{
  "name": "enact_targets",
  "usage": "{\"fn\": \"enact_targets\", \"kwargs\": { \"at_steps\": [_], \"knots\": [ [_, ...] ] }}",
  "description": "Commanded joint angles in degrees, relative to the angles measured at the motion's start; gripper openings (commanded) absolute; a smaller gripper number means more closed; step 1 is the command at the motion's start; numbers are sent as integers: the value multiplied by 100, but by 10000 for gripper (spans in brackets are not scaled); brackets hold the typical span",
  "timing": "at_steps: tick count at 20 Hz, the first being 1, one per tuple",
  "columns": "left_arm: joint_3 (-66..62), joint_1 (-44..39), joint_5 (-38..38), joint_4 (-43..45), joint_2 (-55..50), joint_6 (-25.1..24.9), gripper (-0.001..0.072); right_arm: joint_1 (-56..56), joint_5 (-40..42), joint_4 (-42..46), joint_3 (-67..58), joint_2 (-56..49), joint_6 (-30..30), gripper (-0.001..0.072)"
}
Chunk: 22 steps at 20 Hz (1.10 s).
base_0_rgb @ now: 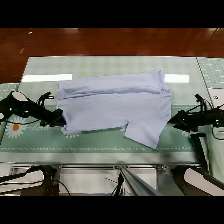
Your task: Fold the shirts.
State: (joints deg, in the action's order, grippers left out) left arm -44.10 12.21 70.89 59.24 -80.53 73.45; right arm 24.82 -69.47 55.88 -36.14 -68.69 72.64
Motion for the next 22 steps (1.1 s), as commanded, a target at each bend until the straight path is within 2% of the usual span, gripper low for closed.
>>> {"fn": "enact_targets", "kwargs": {
  "at_steps": [1, 3, 4, 5, 6, 7, 12, 15, 18, 22],
  "knots": [
    [0, 4, -42, -39, 4, -81, 24, -640, 901, -229, 402, 28, 278, 498],
    [-2, 4, -66, -81, 4, -83, 24, -1172, 1552, -208, 424, 28, 682, 485],
    [-2, 2, -85, -83, 4, -81, 24, -1370, 1878, -229, 422, 28, 874, 416],
    [-7, 4, -103, -83, 4, -81, 24, -1482, 2098, -251, 409, 28, 997, 301],
    [-28, 7, -138, -79, 7, -83, 24, -1502, 2159, -302, 358, 28, 1016, 143],
    [-72, 28, -175, -81, 11, -83, 24, -1464, 2122, -291, 267, 35, 1008, 36],
    [-754, 247, -190, -251, 146, -107, 24, -1296, 1563, -422, -957, 225, 531, 23],
    [-1530, 234, -474, -739, 264, -229, 24, -1552, 2288, -1051, -1725, 142, 328, 22],
    [-2107, 234, -1069, -929, 245, -225, 24, -1690, 3307, -1211, -2450, -234, 339, 22],
    [-2264, 37, -1803, -935, 13, -225, 23, -1823, 3530, -1633, -3495, -1429, 315, 22]
  ]
}}
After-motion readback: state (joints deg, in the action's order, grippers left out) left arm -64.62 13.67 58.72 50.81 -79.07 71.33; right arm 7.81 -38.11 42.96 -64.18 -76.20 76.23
